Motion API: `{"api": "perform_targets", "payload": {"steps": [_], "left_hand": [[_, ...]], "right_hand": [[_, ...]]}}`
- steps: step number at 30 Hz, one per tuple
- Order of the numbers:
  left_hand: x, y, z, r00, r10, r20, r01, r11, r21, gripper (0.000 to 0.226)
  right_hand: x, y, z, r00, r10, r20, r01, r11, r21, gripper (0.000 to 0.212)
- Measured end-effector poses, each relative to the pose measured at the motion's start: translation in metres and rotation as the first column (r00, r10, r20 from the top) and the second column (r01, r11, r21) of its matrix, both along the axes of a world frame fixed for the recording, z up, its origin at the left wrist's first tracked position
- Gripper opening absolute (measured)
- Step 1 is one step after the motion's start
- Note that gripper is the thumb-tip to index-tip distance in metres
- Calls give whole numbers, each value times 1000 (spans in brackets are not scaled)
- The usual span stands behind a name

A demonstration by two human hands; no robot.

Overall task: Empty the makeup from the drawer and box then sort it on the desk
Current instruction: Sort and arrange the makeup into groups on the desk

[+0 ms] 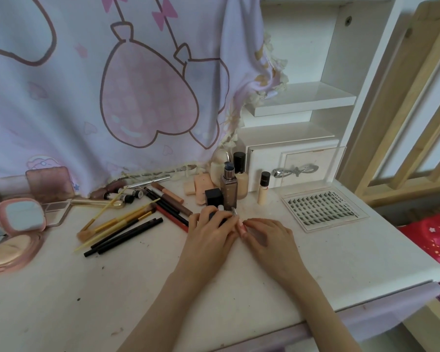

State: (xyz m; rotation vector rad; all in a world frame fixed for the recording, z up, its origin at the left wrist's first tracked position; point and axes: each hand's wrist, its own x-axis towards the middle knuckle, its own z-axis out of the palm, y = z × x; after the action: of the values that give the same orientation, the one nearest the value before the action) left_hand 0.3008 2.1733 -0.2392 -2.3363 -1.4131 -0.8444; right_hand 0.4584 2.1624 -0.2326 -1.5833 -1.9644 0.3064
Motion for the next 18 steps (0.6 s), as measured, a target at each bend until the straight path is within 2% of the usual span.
{"api": "perform_targets", "payload": {"steps": [5, 8, 10, 13, 18], "left_hand": [[-7, -7, 6, 998, 20, 57, -15, 996, -89, 30], [-24, -13, 14, 998, 19, 54, -11, 989, -145, 33], [-43, -19, 19, 998, 60, 32, -53, 983, -176, 39], [-82, -29, 22, 991, 131, 26, -125, 979, -162, 39], [-153, -34, 10, 936, 305, 175, -293, 952, -92, 36]], "right_hand": [[-5, -5, 6, 991, -22, -130, 34, 995, 90, 47], [-18, -7, 16, 984, 7, -176, 20, 988, 155, 45], [-32, -5, 23, 988, 60, -142, -31, 979, 200, 40], [-61, 2, 34, 985, 170, -43, -162, 977, 138, 31], [-114, 30, 48, 965, 238, 113, -240, 971, 5, 27]]}}
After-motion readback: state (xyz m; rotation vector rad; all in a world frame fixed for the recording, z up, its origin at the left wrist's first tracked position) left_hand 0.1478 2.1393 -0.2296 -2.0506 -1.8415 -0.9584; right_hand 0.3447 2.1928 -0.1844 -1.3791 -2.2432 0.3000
